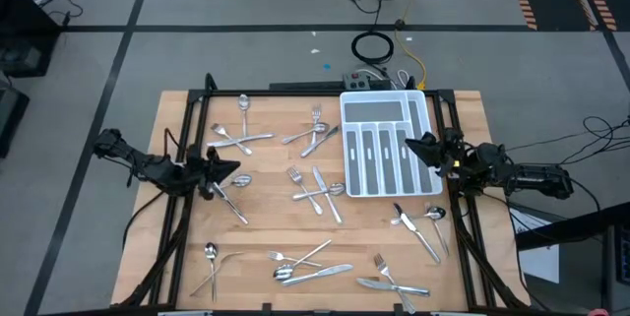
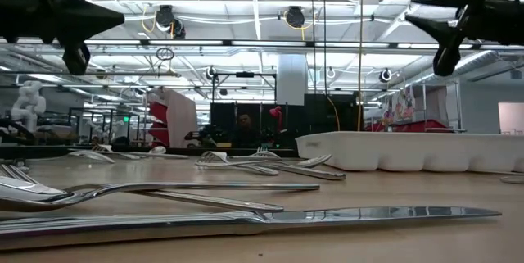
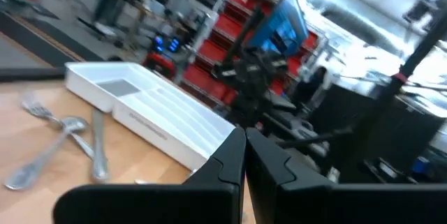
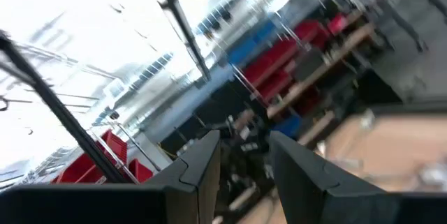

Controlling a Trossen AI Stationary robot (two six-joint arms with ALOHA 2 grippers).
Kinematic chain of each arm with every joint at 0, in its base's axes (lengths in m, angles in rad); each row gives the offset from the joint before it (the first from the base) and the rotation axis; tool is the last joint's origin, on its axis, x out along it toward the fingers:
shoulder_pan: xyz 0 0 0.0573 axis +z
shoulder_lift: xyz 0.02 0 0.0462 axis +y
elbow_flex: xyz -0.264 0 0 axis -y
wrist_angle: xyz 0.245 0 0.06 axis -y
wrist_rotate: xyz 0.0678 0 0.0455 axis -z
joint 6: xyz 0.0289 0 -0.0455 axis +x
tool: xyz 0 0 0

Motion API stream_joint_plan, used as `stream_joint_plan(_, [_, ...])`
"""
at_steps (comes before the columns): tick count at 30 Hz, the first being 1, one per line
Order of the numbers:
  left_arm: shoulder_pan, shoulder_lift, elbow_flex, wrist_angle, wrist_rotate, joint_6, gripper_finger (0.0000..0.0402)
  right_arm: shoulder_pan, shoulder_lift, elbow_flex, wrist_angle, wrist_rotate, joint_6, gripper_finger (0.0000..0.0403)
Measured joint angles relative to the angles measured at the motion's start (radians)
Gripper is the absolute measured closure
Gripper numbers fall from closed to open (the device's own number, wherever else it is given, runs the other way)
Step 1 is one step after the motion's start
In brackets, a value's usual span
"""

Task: Sort silverware
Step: Put the silver knife into the white silverware tray

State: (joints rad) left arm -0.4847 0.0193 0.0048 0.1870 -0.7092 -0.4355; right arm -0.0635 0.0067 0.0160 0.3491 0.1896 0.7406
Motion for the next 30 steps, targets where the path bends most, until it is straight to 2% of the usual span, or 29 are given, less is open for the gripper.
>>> stream_joint_plan(3, [0.000,0.000,0.003,0.062,-0.054,-0.001,0.0386,0.000,0.002,0.048,0.002,-0.005,-0.093,0.0287])
stream_joint_plan(7, [0.000,0.000,0.045,0.179,-0.055,0.006,0.0386,0.000,0.028,0.191,-0.058,-0.004,-0.276,0.0287])
stream_joint_plan(13, [0.000,0.000,0.190,0.280,-0.008,0.124,0.0386,0.000,0.151,0.552,-0.356,-0.038,-0.464,0.0286])
stream_joint_plan(16, [0.000,0.016,0.294,0.286,0.042,0.257,0.0386,0.000,0.258,0.737,-0.540,-0.056,-0.511,0.0286])
stream_joint_plan(21, [0.000,0.124,0.475,0.339,0.138,0.486,0.0386,0.000,0.468,0.968,-0.809,-0.096,-0.528,0.0286])
stream_joint_plan(24, [0.000,0.224,0.587,0.261,0.145,0.556,0.0386,0.000,0.595,1.057,-1.013,-0.145,-0.481,0.0287])
stream_joint_plan(26, [0.000,0.295,0.657,0.157,0.126,0.573,0.0386,0.000,0.670,1.084,-1.147,-0.195,-0.398,0.0286])
stream_joint_plan(30, [0.000,0.419,0.773,-0.046,0.000,0.543,0.0386,0.036,0.808,1.086,-1.421,-0.381,-0.193,0.0287])
